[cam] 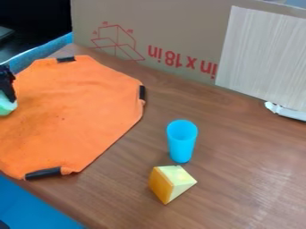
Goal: Remove the blue figure on the cloth
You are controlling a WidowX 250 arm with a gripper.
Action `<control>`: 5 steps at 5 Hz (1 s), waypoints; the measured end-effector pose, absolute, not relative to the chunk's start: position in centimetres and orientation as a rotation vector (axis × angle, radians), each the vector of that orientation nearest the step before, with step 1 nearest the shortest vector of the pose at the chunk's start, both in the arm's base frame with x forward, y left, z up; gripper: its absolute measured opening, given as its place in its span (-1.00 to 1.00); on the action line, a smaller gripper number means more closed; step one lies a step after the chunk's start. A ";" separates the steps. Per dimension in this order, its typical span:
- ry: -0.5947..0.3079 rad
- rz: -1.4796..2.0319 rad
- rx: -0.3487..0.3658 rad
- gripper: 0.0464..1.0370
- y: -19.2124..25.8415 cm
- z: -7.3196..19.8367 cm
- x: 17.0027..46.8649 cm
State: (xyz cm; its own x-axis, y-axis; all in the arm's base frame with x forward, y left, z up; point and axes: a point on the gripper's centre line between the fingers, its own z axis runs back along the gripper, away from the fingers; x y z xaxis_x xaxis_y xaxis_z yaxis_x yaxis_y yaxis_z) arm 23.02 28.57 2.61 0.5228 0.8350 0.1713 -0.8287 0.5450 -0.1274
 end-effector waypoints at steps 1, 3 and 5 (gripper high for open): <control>-0.235 0.993 -0.039 0.36 28.4 2.6 23.2; -0.232 0.958 -0.097 0.26 27.5 3.3 23.4; -0.231 0.907 -0.165 0.26 26.6 6.1 24.2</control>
